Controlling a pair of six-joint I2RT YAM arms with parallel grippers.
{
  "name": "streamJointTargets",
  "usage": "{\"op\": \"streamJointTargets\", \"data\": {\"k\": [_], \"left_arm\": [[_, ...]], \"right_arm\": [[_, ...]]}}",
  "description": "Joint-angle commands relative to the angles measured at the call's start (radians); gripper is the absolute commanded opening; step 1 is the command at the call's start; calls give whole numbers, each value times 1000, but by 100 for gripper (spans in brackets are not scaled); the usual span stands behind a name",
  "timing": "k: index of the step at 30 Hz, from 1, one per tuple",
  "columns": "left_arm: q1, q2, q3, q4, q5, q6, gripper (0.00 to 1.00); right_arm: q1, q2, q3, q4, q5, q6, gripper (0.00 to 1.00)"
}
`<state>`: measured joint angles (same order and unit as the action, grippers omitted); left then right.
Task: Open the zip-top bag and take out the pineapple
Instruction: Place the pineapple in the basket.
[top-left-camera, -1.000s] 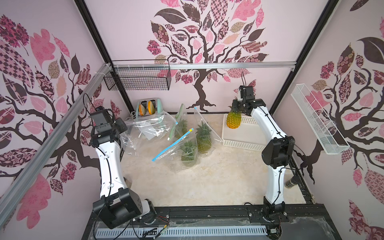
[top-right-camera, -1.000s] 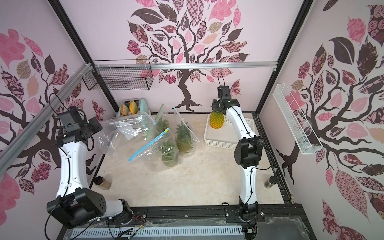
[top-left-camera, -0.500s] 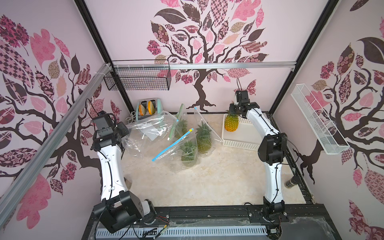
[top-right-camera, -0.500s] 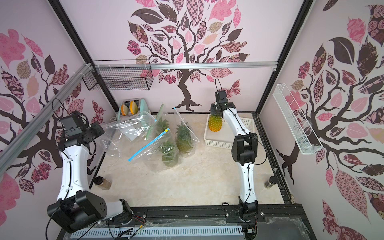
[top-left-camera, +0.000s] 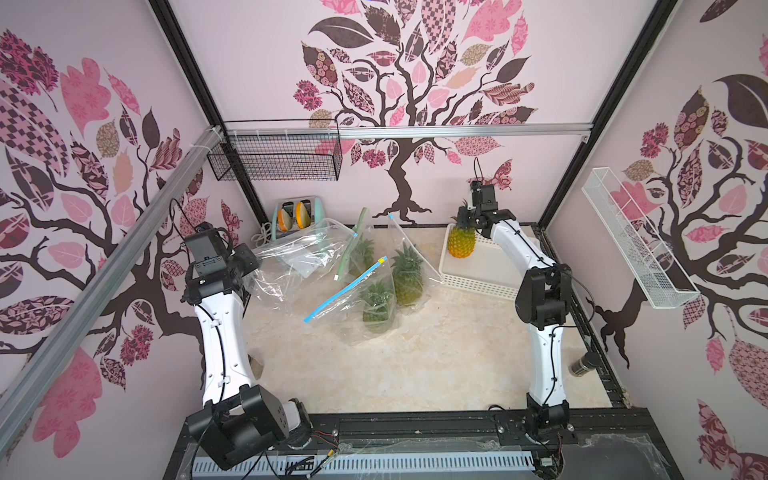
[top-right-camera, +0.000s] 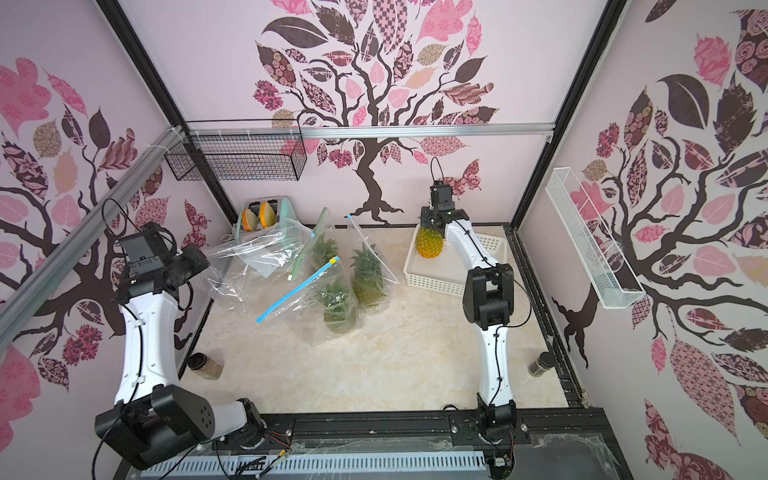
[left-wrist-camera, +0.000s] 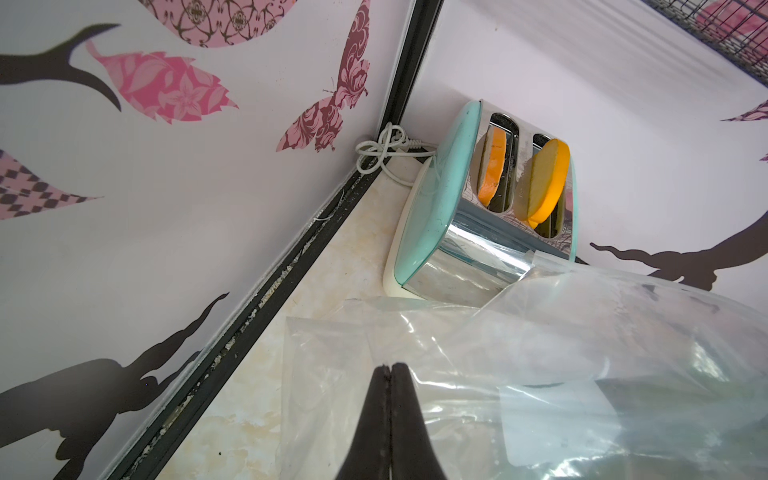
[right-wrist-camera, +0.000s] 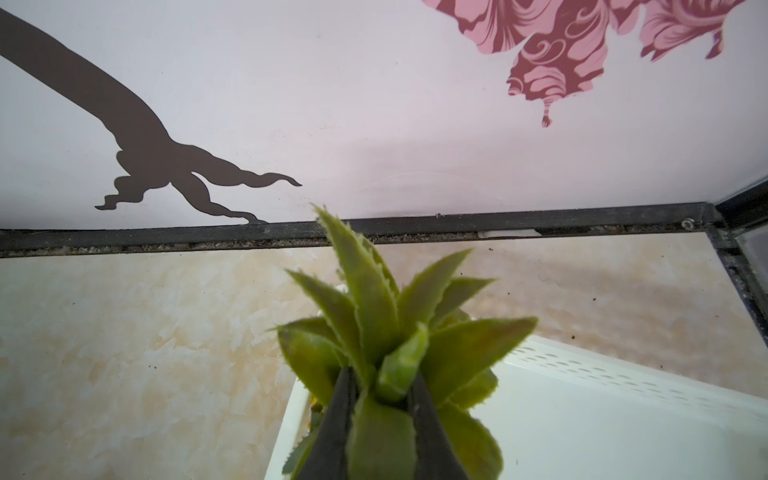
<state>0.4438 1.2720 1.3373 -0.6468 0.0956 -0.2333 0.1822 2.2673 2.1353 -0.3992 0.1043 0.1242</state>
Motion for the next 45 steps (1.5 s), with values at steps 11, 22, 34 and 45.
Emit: {"op": "streamJointTargets", "data": {"k": [11,22,34,45], "left_arm": [[4,6,-10,-15,29,4,0],[5,54,31,-101,1,26,15],[13,51,72,-126,45,27,48],[15,-4,92,-110,248,-16,51]], "right_arm": [[-21,-85,-142,120,-19,32,12],[-27,-164,-225,134,-9,32,36],[-31,-267,-279,123,3,17,68],[-31,-512,-420,-52,-64,58,69]]}}
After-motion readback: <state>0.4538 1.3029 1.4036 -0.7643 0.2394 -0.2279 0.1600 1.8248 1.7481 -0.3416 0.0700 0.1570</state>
